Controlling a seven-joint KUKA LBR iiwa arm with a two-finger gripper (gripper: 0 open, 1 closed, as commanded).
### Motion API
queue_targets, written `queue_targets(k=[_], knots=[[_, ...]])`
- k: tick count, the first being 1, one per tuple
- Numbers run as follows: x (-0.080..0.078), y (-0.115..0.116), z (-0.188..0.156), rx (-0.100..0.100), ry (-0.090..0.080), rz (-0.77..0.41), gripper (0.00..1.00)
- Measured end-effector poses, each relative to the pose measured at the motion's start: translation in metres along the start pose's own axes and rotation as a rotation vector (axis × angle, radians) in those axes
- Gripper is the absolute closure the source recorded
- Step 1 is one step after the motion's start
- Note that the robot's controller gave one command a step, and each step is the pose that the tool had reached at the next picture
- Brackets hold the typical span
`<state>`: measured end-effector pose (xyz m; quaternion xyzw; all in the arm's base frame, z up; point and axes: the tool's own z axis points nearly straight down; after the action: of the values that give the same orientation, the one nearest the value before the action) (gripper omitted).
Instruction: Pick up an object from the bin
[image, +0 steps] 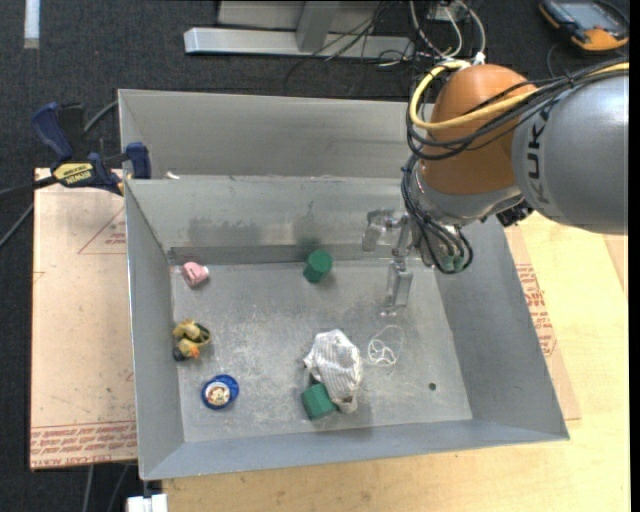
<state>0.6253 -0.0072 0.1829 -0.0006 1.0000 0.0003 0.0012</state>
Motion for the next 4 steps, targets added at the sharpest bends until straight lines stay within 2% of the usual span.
queue_targets(k=[1,2,3,4], knots=[[0.000,0.000,0.000,0.000,0.000,0.000,0.00],[0.004,-0.026,0.019,0.000,-0.001,-0.190,0.00],[0.010,-0.028,0.100,-0.002,0.006,-0.199,0.00],[0.013,-0.020,0.097,-0.001,-0.002,-0.173,0.00]])
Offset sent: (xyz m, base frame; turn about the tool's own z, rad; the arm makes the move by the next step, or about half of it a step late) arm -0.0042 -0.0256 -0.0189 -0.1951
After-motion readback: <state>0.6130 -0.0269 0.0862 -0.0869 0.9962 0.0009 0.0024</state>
